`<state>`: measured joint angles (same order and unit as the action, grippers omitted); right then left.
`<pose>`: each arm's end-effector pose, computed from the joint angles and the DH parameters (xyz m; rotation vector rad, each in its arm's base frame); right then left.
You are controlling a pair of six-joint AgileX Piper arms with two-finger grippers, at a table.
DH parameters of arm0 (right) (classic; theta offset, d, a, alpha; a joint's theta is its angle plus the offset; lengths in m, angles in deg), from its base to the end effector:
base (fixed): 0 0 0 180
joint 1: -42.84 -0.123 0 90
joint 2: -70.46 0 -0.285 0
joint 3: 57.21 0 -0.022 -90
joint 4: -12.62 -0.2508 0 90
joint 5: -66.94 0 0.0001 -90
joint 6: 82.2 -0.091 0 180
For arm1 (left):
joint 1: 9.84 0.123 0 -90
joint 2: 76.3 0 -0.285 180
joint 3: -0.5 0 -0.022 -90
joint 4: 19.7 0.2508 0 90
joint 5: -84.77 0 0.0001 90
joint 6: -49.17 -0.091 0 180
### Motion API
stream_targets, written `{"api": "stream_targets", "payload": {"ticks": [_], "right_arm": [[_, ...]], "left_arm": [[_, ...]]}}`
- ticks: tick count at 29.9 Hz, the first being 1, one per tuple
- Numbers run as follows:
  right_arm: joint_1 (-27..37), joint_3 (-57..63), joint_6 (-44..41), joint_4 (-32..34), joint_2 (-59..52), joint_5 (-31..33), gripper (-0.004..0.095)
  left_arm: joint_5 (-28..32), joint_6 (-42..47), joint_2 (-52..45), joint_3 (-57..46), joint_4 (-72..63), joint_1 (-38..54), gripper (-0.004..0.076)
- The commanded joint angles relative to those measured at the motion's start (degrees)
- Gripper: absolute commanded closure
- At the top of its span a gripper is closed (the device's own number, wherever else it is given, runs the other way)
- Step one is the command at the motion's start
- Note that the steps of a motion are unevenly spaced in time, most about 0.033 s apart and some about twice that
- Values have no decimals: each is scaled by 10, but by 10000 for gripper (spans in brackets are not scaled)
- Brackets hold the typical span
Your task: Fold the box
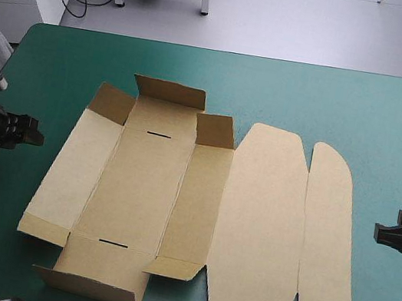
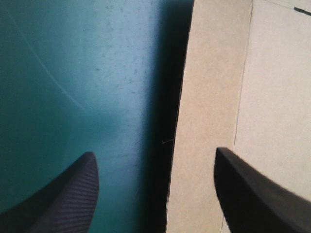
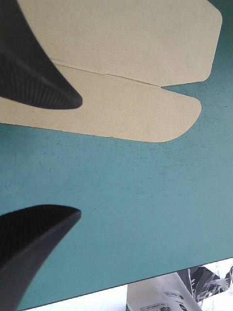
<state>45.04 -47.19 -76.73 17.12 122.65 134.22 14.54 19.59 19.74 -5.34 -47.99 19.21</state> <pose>0.1066 -0.0107 0.4268 -0.0602 2.2615 -0.1693 0.2771 0.1075 0.2962 -0.1763 2.7445 -0.4888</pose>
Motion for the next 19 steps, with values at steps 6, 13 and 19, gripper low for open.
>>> {"api": "stream_targets", "payload": {"ticks": [6, 13, 19], "right_arm": [[4, -13, 0, 11, -1, -57, 379], [4, -13, 0, 11, -1, -56, 379], [3, -13, 0, 11, -1, -52, 379]], "left_arm": [[-44, -55, 34, -39, -95, 0, 239], [-44, -64, 51, -69, -96, 0, 239], [-44, -67, 53, -96, -66, -21, 239]]}}
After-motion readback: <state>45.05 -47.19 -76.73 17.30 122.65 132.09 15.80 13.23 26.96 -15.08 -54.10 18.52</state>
